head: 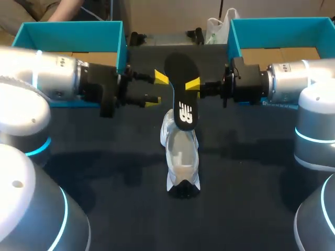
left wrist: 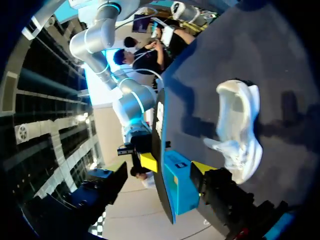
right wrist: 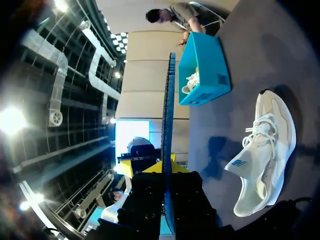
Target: Take the shoe out of the shoebox, open the shoe tongue, remove and reinsert the insole, then place the shoe into the shoebox
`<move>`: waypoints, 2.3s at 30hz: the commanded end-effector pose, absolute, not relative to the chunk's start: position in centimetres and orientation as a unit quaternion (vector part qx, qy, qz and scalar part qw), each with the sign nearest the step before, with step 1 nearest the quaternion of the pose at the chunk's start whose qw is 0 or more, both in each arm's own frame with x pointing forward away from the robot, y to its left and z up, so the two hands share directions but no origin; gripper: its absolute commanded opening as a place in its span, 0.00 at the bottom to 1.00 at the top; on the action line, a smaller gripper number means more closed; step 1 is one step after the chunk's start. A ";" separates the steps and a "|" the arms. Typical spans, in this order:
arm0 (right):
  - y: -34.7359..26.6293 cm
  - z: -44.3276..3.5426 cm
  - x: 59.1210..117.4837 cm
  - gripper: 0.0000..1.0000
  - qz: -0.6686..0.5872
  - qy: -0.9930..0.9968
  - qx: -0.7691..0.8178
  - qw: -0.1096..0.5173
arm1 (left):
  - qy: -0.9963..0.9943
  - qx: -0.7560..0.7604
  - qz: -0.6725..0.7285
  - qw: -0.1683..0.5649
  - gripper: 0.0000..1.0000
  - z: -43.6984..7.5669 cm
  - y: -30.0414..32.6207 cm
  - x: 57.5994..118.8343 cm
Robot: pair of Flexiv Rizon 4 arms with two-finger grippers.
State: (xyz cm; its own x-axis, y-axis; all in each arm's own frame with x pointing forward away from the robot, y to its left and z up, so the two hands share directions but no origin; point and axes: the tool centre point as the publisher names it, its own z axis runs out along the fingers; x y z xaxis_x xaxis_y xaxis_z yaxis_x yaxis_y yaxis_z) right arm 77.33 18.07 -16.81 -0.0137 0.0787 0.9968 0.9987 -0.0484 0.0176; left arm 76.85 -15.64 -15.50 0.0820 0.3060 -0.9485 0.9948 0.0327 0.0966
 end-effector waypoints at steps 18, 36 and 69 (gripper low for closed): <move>18.0 -17.3 77.4 0.00 -0.500 -0.507 -0.525 0.466 | 0.641 0.660 -0.278 0.276 1.00 -9.6 -14.7 81.7; 18.0 -17.3 77.4 0.00 -0.500 -0.507 -0.525 0.466 | 0.674 0.728 -0.120 0.038 1.00 -6.1 -20.0 86.2; 18.0 -17.3 77.4 0.00 -0.500 -0.507 -0.525 0.466 | 0.713 0.698 -0.055 0.028 1.00 -4.1 -18.4 85.3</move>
